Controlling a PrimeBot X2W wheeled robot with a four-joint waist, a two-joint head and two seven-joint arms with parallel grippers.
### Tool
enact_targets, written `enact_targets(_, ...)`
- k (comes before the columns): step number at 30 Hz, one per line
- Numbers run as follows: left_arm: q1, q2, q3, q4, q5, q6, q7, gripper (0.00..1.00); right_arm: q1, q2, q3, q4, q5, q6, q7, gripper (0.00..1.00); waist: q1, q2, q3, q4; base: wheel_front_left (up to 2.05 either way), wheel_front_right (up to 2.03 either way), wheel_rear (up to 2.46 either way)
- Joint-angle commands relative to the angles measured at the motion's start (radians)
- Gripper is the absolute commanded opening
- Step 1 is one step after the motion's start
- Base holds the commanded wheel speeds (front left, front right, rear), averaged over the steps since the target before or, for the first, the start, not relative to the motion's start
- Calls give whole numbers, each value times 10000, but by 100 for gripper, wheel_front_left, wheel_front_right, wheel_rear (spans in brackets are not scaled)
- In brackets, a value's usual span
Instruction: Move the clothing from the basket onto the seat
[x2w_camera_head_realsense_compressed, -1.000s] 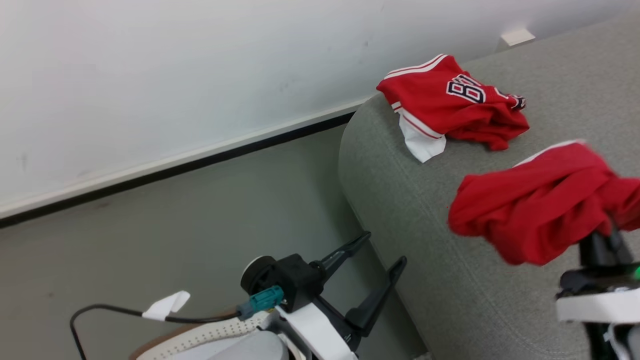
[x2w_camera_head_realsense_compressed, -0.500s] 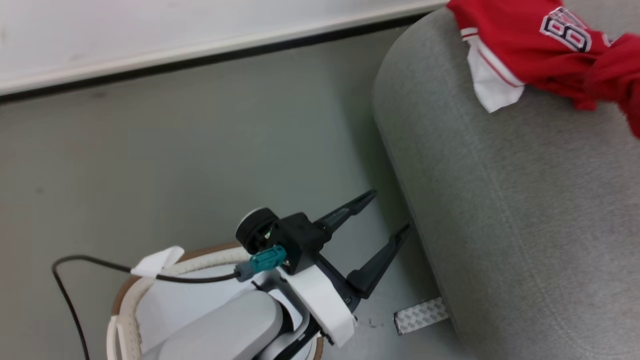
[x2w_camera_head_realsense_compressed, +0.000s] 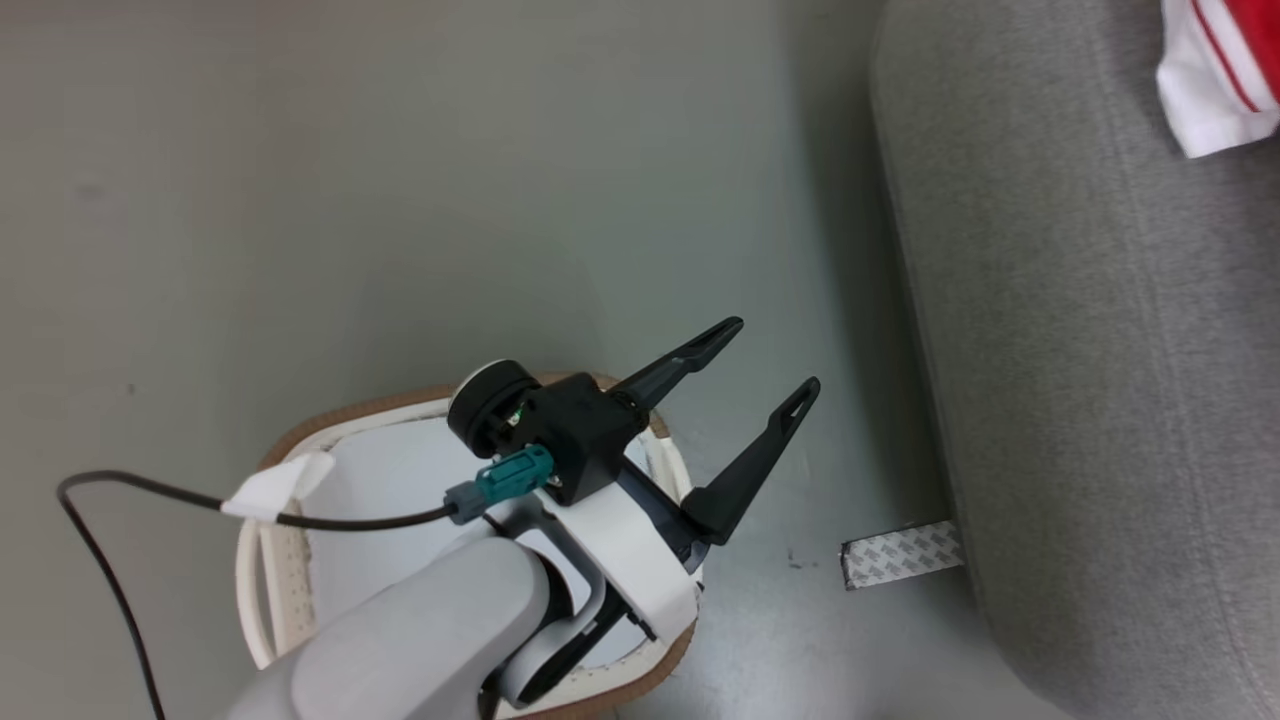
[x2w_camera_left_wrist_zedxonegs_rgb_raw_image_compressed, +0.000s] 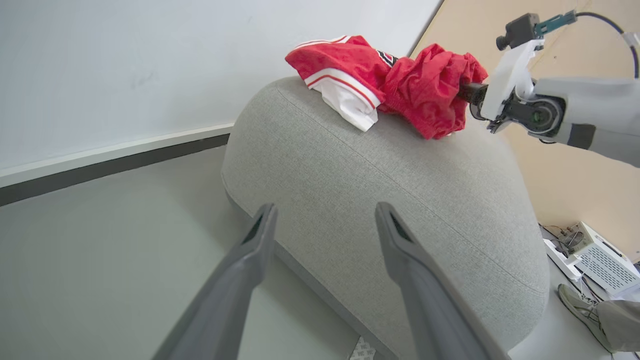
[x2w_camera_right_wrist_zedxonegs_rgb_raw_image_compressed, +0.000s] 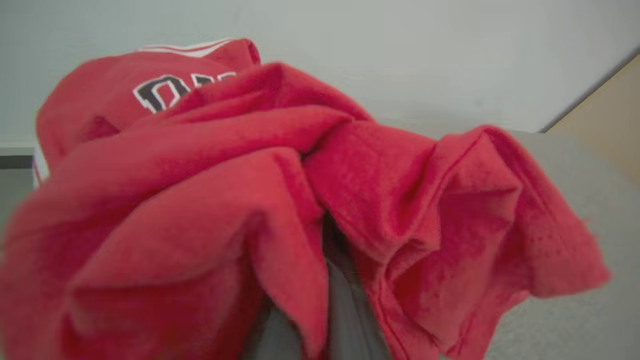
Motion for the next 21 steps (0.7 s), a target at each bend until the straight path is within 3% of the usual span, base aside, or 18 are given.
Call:
enact_targets(1,-32,-6,-11,4,115,41,-56,100,-77,-121,241,182,-81,-26,207,0,-3,-1,134,169,0,0,0)
enact_targets(4,-22,12,106,116,120,178,-186,100,-78,-327,928,700,187,-26,833,11,-3,-1,114,212,0,0,0)
enact_targets(9,93,120,271,280,-36,232,-349,100,-44,-538,1793,921,897,-26,1364,42,-3,-1,-204,91,0,0,0)
enact_targets(10,138,139,282,318,-79,237,-390,100,-10,-570,1951,879,1034,-26,1354,100,-3,-1,-313,52,0,0,0)
enact_targets(16,526,3,368,627,-347,341,-659,100,468,-998,2741,681,1675,-26,1330,100,-3,-1,-1344,-58,0,0,0)
enact_targets(21,1083,-38,390,996,-490,299,-985,100,1236,-1651,3394,-205,2246,-26,1098,100,-3,-1,-2773,54,0,0,0)
